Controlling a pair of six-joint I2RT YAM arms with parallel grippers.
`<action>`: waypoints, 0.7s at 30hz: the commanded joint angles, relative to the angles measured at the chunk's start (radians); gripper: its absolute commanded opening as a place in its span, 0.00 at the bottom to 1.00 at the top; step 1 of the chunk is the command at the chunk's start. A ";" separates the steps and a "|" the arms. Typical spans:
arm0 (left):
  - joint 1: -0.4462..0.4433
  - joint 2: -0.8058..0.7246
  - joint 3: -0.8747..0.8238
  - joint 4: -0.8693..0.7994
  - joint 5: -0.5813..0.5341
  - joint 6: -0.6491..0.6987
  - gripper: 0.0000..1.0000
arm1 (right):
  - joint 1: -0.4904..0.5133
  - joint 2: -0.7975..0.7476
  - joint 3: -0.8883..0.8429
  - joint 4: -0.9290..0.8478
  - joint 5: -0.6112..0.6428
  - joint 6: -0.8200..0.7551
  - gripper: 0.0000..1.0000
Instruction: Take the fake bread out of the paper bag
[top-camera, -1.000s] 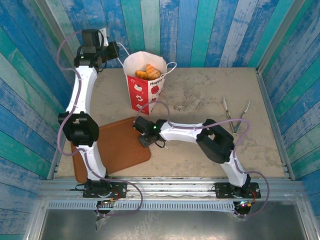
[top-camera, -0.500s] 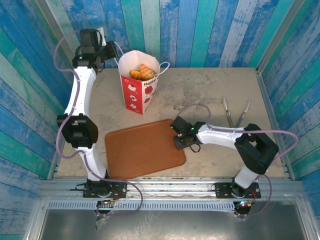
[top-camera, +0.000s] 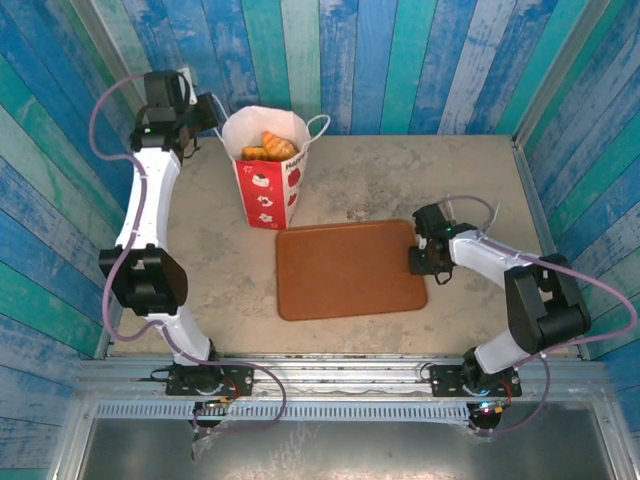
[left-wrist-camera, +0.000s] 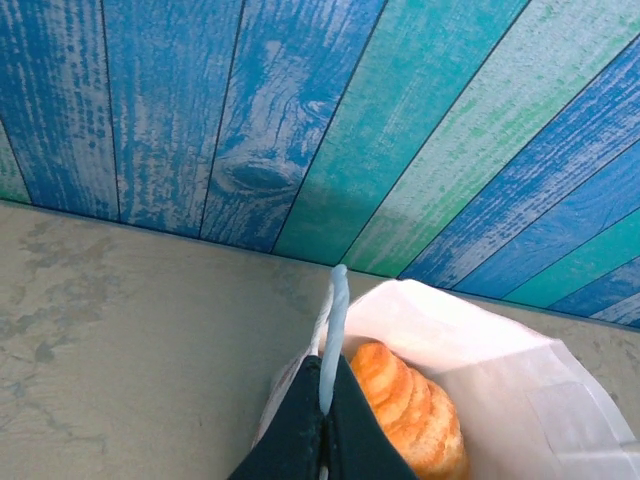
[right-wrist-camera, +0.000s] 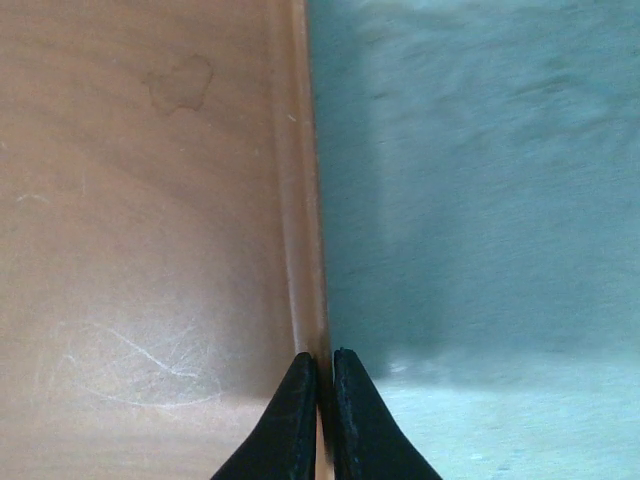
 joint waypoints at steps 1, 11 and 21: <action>0.023 -0.099 -0.025 0.063 -0.016 -0.019 0.00 | -0.029 0.025 0.077 -0.019 0.016 -0.062 0.09; 0.110 -0.131 -0.073 0.069 0.016 -0.018 0.00 | -0.097 0.126 0.229 -0.067 0.056 -0.152 0.09; 0.121 -0.109 -0.065 0.046 0.082 -0.010 0.00 | -0.144 0.238 0.293 -0.030 0.032 -0.141 0.09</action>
